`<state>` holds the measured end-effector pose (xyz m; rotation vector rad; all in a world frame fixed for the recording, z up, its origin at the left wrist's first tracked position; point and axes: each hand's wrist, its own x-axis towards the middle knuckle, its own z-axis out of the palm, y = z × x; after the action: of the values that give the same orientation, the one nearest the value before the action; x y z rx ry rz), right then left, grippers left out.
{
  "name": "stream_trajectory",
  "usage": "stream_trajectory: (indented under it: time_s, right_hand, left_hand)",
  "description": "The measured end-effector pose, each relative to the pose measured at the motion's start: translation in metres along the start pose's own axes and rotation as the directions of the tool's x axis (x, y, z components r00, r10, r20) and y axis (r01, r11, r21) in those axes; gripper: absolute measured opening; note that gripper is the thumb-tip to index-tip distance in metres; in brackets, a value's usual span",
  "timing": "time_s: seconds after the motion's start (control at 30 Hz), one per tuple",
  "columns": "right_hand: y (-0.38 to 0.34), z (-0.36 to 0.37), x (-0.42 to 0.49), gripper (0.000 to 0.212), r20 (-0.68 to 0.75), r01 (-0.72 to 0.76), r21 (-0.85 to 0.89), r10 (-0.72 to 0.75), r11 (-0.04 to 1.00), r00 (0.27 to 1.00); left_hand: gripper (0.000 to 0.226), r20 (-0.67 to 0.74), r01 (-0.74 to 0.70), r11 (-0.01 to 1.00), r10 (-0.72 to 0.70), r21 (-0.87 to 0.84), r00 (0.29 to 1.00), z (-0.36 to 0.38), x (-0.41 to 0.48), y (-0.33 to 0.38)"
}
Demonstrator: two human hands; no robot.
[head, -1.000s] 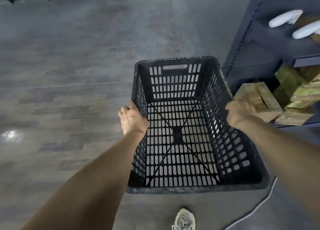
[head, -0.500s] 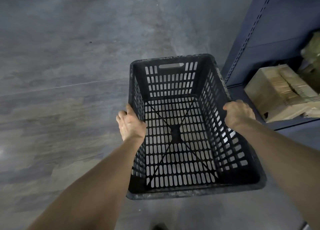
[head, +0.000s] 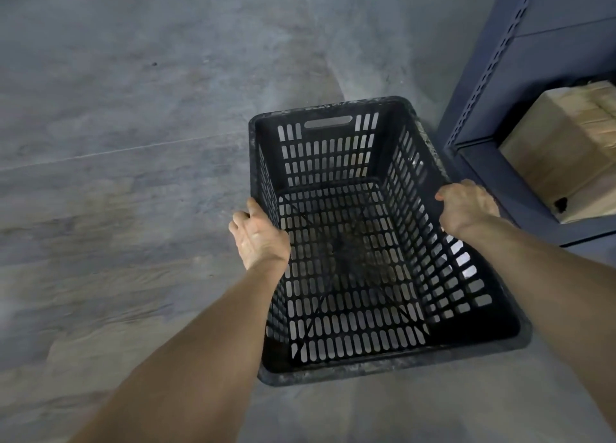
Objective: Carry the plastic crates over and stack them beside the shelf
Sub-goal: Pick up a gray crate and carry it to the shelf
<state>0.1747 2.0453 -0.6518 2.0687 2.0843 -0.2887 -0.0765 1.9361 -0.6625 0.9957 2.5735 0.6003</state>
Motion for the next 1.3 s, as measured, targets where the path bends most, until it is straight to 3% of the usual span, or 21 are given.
stream_trajectory:
  time_s: [0.4, 1.03, 1.3]
  right_hand:
    - [0.006, 0.027, 0.014, 0.048, -0.007, 0.014, 0.029, -0.014, 0.999, 1.000]
    - [0.008, 0.046, 0.025, 0.047, 0.002, 0.007, -0.050, -0.007, 0.999, 1.000]
    - [-0.007, 0.018, 0.003, 0.052, 0.077, 0.029, -0.057, -0.024, 0.998, 0.997]
  left_hand:
    - [0.063, 0.000, 0.024, 1.000, -0.024, 0.014, 1.000, 0.029, 0.003, -0.010]
    - [0.067, -0.013, 0.008, 1.000, -0.008, 0.015, 1.000, 0.059, 0.007, -0.021]
    - [0.067, 0.071, -0.057, 0.956, 0.038, 0.288, 0.997, 0.035, -0.003, -0.008]
